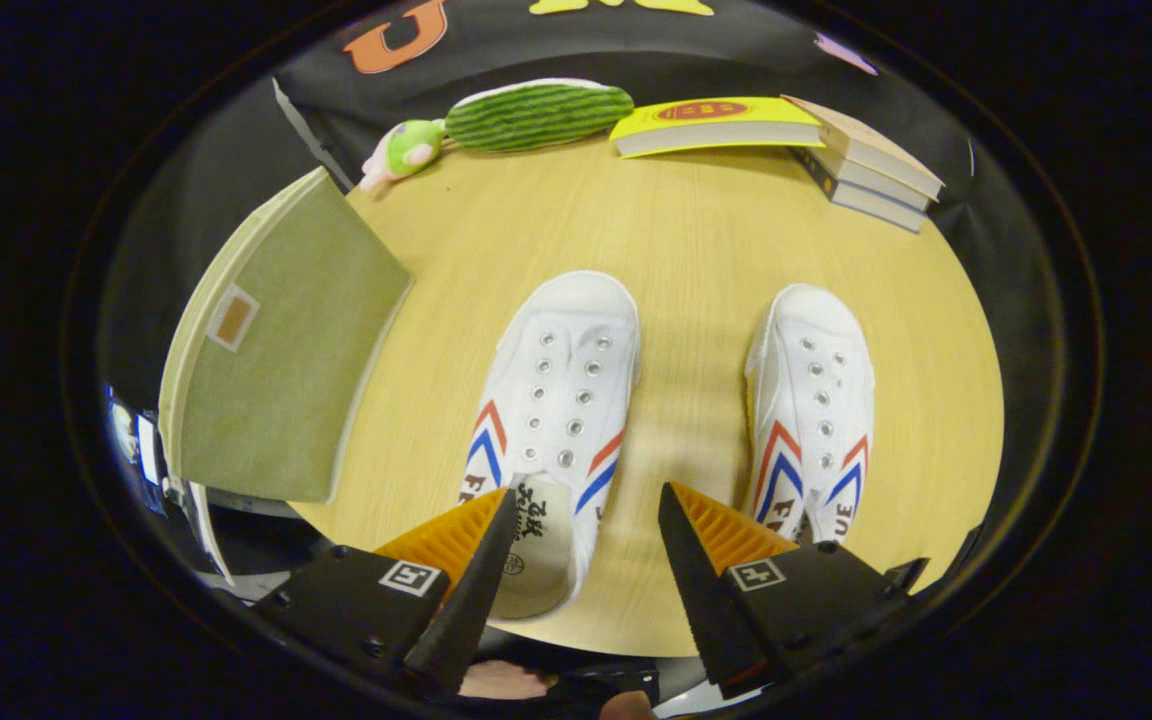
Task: Open the storage box then place both shoes into the box .Put the left shoe in first, then the right shoe, with the right side of both shoes facing outward in a uniform manner.
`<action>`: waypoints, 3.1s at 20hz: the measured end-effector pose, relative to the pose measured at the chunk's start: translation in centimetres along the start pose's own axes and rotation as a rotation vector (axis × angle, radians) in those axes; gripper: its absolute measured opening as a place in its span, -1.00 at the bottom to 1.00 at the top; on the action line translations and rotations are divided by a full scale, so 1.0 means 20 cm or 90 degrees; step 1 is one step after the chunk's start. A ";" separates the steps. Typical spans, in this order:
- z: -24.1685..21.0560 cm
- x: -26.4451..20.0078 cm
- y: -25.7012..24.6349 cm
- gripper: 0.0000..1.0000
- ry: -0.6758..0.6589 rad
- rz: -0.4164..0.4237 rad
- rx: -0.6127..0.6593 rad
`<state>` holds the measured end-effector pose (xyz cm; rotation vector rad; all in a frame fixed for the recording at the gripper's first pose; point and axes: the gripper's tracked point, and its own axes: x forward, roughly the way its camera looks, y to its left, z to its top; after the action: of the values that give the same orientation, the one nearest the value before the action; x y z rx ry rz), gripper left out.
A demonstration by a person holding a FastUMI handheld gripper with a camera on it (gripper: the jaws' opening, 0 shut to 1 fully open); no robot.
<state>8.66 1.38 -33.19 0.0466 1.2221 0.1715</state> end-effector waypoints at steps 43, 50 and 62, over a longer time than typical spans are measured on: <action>0.41 -0.50 1.74 -0.89 -0.058 0.248 0.138; 0.46 -0.31 1.79 -0.89 -0.052 0.215 0.183; 0.55 -0.51 1.85 0.84 -0.158 0.274 0.071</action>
<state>11.76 36.97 -15.24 0.4194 0.9591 0.4589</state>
